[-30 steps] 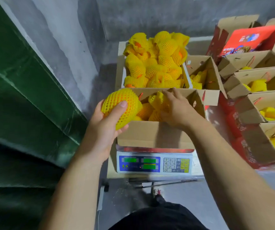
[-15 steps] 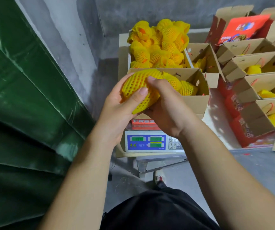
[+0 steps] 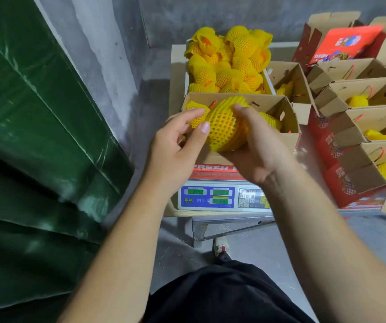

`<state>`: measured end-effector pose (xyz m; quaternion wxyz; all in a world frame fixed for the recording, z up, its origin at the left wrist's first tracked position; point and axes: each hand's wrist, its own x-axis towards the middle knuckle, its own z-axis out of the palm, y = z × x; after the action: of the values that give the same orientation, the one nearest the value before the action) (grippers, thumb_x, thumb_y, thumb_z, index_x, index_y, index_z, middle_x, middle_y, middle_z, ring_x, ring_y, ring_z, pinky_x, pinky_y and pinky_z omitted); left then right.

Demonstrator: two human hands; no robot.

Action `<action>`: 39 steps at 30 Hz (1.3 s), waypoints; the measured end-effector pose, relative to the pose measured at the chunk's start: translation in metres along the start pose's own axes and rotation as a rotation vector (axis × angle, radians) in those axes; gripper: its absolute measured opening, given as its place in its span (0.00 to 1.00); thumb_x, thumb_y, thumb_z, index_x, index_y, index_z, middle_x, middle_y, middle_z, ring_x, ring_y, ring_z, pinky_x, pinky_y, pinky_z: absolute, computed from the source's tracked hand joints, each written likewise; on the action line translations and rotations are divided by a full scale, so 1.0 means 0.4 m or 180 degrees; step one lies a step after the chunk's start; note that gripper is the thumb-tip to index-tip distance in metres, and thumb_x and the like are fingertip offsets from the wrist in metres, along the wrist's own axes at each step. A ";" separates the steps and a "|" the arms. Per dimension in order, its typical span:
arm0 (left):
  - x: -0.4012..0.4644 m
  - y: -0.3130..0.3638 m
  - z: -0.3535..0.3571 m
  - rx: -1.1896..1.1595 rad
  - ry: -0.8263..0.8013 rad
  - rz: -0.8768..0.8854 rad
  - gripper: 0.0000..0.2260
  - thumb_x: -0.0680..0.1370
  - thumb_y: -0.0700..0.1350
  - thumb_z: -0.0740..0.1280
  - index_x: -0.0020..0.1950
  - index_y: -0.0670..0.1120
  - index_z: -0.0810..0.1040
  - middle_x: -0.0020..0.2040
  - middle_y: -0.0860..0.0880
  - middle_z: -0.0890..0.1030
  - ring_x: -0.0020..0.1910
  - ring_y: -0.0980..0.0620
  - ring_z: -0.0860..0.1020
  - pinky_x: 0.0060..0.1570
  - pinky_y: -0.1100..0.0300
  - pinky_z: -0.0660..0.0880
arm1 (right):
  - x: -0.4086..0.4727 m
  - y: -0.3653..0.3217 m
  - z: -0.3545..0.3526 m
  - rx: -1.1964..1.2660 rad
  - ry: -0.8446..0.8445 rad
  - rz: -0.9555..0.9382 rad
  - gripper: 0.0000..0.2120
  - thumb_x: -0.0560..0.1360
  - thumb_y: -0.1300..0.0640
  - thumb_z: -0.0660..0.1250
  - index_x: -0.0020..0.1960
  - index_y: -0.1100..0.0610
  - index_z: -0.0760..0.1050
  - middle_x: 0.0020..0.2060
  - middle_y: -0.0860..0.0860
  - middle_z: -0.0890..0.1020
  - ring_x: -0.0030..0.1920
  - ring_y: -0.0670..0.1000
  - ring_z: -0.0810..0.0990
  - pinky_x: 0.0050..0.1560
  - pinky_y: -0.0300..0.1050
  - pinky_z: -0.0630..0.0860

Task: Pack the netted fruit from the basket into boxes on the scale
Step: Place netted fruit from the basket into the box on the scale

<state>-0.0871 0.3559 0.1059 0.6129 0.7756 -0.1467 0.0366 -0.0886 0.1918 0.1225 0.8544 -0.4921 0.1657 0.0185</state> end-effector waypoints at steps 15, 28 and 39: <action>0.010 -0.051 -0.087 -0.0156 0.0527 -0.0150 0.10 0.81 0.43 0.68 0.59 0.54 0.84 0.54 0.60 0.86 0.56 0.61 0.83 0.55 0.70 0.76 | 0.214 -0.008 -0.151 -0.5796 0.0864 -0.0940 0.18 0.84 0.47 0.57 0.71 0.51 0.73 0.67 0.61 0.71 0.67 0.71 0.71 0.70 0.66 0.63; -0.008 -0.059 -0.101 0.0060 0.0398 -0.0122 0.10 0.81 0.47 0.67 0.56 0.63 0.82 0.53 0.66 0.85 0.56 0.62 0.83 0.53 0.71 0.76 | 0.151 0.021 -0.064 -0.5282 0.0767 -0.1516 0.31 0.80 0.38 0.63 0.80 0.45 0.62 0.82 0.54 0.59 0.82 0.63 0.51 0.78 0.67 0.49; -0.004 -0.056 -0.061 0.0053 0.0152 -0.0221 0.09 0.82 0.49 0.67 0.61 0.58 0.83 0.54 0.66 0.84 0.57 0.61 0.82 0.50 0.73 0.77 | 0.026 0.033 0.003 -0.4410 0.0210 -0.1929 0.25 0.80 0.50 0.67 0.76 0.50 0.69 0.73 0.48 0.75 0.73 0.53 0.71 0.71 0.63 0.69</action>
<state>-0.0794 0.3842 0.0906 0.6106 0.7842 -0.1046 0.0351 -0.0810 0.1982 0.1087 0.3120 -0.9409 -0.0009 -0.1320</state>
